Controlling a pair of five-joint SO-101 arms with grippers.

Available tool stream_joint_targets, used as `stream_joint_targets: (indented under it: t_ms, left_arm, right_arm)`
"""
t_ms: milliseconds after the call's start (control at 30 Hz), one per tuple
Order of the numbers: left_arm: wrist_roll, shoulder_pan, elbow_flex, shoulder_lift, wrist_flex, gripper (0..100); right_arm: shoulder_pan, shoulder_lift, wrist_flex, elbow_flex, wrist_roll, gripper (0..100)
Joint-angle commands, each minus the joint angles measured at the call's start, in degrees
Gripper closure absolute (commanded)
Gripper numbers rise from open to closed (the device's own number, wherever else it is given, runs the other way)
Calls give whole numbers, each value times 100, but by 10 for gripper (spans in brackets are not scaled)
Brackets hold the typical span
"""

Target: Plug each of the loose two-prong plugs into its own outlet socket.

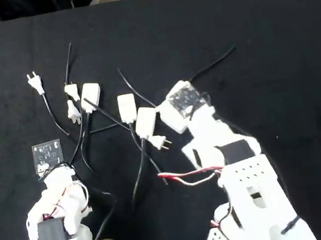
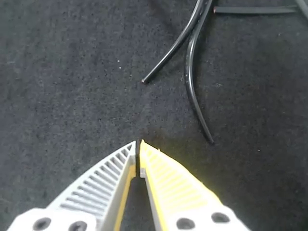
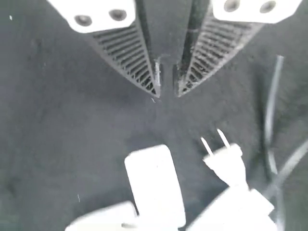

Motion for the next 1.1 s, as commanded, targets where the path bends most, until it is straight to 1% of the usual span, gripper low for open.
stream_joint_targets:
  t_ms: [0,133,233,333,500,767,1067]
  left_arm:
    - [-35,-22,101,-26,18,970]
    - [-35,-22,101,-26,18,970]
    - [-35,-22,101,-26,18,970]
    - [-35,-22,101,-26,18,970]
    - [-35,-31,101,-26,26,970]
    - [-35,-31,101,-26,26,970]
    - [-35,-31,101,-26,26,970]
  right_arm:
    - [-422,400,123,-681,-149,945]
    - [-536,1411,-97,-1182,-149,944]
    - [-536,2149,-554,-1235,-149,945]
    - [-484,2571,-712,-1235,-149,943]
    - [-202,2651,-730,-1147,-202,942]
    - [193,2677,-721,-936,-624,942]
    - [229,2659,-695,-963,-642,942]
